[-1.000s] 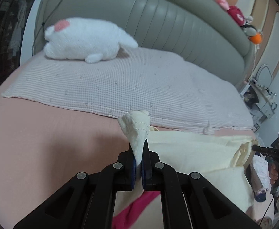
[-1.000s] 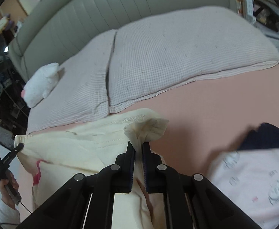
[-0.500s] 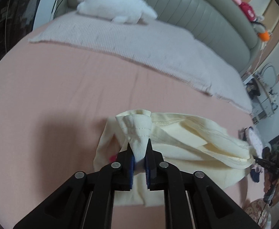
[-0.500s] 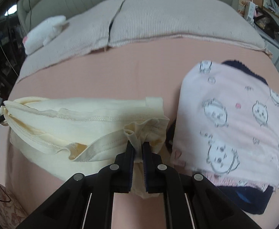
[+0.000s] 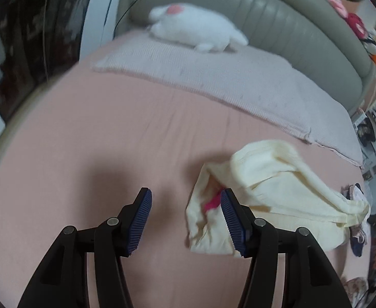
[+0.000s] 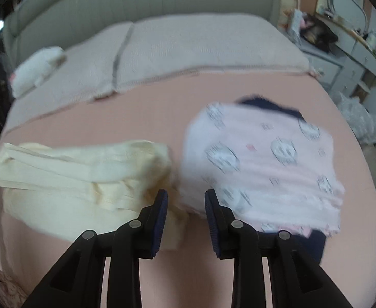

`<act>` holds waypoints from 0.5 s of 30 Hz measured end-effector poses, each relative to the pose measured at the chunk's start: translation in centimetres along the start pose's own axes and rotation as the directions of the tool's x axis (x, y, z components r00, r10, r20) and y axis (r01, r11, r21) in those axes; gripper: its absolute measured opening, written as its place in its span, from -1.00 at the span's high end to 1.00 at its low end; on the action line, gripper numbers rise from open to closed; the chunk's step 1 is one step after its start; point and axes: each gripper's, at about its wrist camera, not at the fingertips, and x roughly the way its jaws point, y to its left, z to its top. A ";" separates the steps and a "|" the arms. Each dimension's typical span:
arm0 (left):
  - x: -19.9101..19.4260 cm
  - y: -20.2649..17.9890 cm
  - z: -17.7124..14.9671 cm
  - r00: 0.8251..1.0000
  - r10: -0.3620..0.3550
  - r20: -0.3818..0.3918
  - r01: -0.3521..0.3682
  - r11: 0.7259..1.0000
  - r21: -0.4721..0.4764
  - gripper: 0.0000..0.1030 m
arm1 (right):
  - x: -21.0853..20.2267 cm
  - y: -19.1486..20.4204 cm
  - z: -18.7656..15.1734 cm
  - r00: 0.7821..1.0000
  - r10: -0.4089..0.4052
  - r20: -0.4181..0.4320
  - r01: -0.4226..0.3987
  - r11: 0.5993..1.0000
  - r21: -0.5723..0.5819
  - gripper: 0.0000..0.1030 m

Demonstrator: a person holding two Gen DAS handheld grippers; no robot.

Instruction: Fold clothes

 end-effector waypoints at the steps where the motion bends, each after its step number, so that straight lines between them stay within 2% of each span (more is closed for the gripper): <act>1: 0.7 -1.3 0.9 1.000 -0.008 0.002 0.008 0.999 0.042 -0.03 | 0.0 1.2 1.0 0.999 0.031 0.017 -0.030 0.999 -0.029 0.44; 2: 1.6 -2.5 1.6 1.000 -0.002 0.008 0.001 0.997 0.079 -0.04 | 0.3 2.5 2.0 0.998 0.053 0.029 -0.051 0.997 -0.061 0.43; 4: 3.8 -4.5 2.9 0.999 0.034 0.032 -0.038 0.989 0.140 -0.04 | 3.0 5.2 3.8 0.999 0.036 0.031 -0.031 0.988 -0.148 0.41; 6: 7.2 -5.2 4.2 1.000 0.022 -0.015 -0.020 0.993 0.114 -0.04 | 5.8 7.6 5.6 1.000 0.013 0.027 -0.007 0.975 -0.221 0.40; 8: 9.9 -4.7 5.3 0.996 -0.031 -0.081 0.033 0.999 0.028 -0.03 | 9.1 6.7 7.3 0.998 -0.050 -0.035 0.043 0.983 -0.178 0.40; 9: 10.5 -4.5 6.0 0.995 -0.046 -0.086 0.046 0.999 -0.005 -0.03 | 9.9 5.8 8.0 0.997 -0.034 -0.064 0.026 0.992 -0.126 0.40; 10: 11.2 -4.2 6.6 0.994 -0.062 -0.091 0.059 0.998 -0.039 -0.03 | 9.6 4.9 8.6 0.999 -0.012 -0.048 0.008 0.996 -0.084 0.40; 12: 11.9 -4.1 7.5 0.995 -0.062 -0.075 0.060 0.998 -0.036 -0.05 | 8.8 3.1 9.7 1.000 0.017 -0.016 -0.017 1.000 -0.004 0.40; 13: 12.4 -4.0 7.7 0.994 -0.061 -0.092 0.059 0.998 -0.025 -0.08 | 8.6 2.1 10.2 1.000 -0.025 -0.011 0.025 1.000 0.012 0.40; 14: 12.9 -3.9 7.9 0.992 -0.059 -0.108 0.057 0.998 -0.014 -0.13 | 8.3 1.2 10.8 0.998 -0.066 -0.008 0.066 0.997 0.028 0.30; 15: 13.4 -3.7 8.2 0.991 -0.056 -0.125 0.057 0.998 -0.002 -0.13 | 8.2 0.1 11.3 0.995 -0.099 -0.007 0.099 0.994 0.049 0.00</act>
